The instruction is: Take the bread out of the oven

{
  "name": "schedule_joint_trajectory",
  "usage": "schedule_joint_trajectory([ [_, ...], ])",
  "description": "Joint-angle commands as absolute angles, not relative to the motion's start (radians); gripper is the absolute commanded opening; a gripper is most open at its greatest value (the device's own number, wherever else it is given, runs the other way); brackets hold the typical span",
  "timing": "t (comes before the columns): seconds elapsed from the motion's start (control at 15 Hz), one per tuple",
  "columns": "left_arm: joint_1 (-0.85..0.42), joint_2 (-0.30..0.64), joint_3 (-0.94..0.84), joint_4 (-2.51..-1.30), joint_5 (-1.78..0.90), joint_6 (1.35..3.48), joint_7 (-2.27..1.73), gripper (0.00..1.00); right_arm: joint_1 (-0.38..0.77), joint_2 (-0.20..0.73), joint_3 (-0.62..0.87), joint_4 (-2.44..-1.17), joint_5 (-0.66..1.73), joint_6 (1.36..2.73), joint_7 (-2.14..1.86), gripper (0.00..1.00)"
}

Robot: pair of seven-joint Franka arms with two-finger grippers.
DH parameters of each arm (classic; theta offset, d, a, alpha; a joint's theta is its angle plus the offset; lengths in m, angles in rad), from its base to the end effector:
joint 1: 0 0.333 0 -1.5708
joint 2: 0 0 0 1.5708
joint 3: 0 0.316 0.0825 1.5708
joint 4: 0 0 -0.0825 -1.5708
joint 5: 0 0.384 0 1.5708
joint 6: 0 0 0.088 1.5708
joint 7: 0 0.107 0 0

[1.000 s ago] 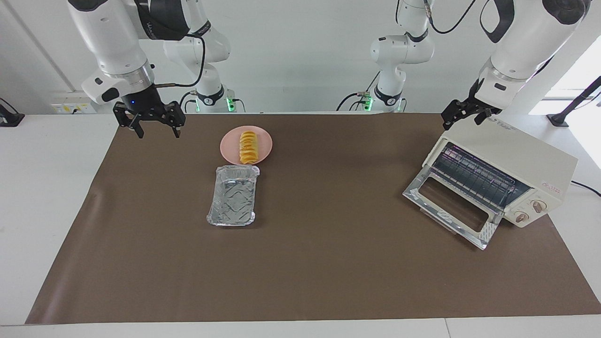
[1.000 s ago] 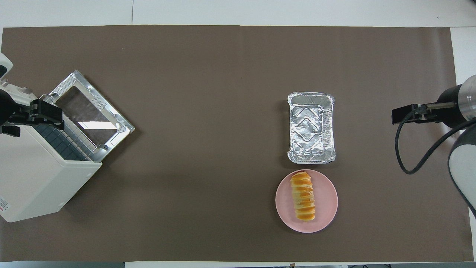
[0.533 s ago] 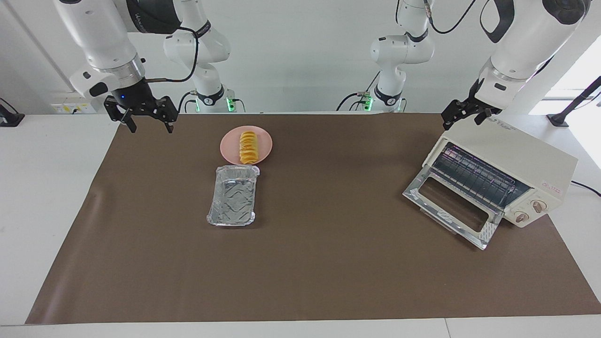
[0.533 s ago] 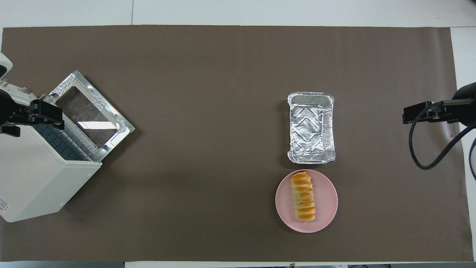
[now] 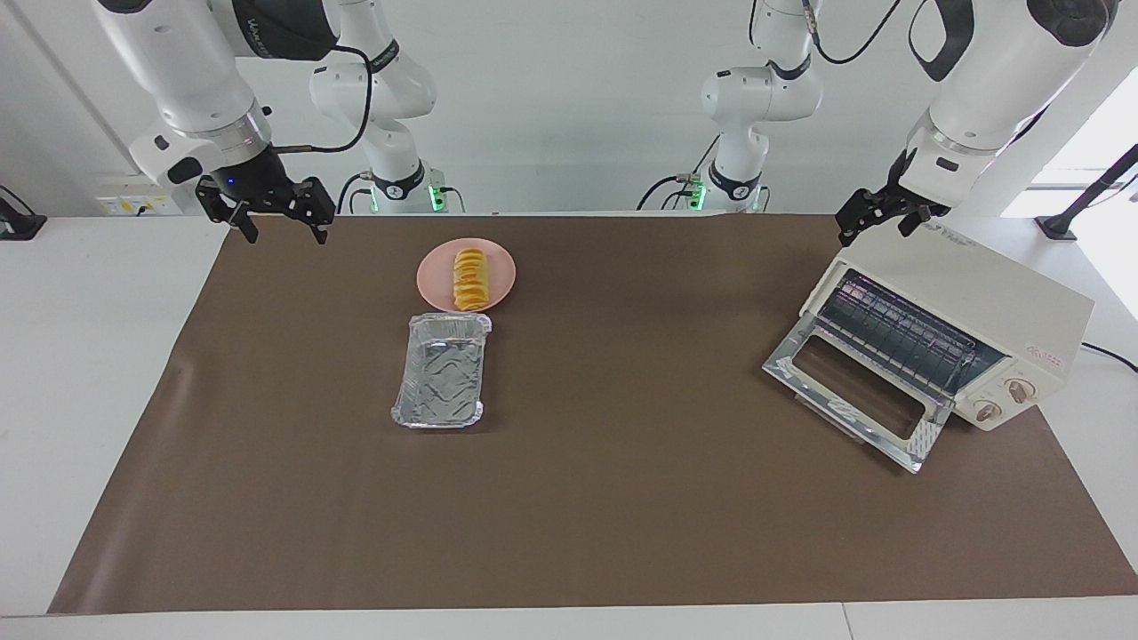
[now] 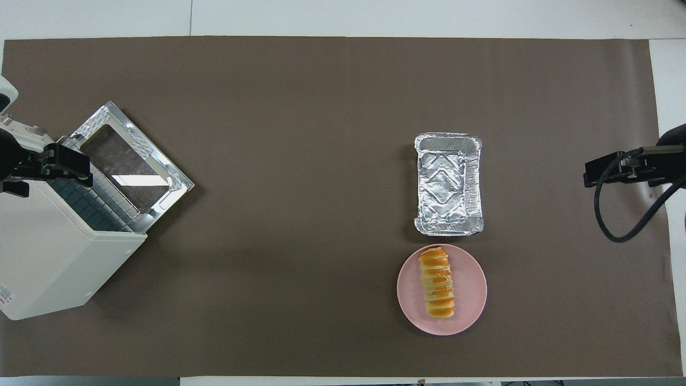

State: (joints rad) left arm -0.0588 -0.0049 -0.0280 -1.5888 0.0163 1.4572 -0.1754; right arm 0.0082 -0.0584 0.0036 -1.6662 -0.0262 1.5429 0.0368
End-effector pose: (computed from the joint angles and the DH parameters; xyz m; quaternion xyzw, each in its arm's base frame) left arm 0.5379 -0.0449 0.6096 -0.9970 -0.0446 0.0617 0.0164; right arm 0.5316 0.0035 0.6091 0.9993 -0.0124 -0.0321 0.0140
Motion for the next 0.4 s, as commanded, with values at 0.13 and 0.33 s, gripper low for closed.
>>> schedule_joint_trajectory([
  [0.13, -0.046, -0.018, -0.031, -1.598, 0.006, 1.468, -0.158, 1.0, -0.008, -0.044, 0.012, -1.64, -0.023, 1.522, 0.017, 1.0],
  [0.33, -0.046, -0.018, -0.031, -1.598, 0.006, 1.468, -0.156, 1.0, -0.005, -0.048, 0.012, -1.644, -0.025, 1.523, 0.018, 1.0],
])
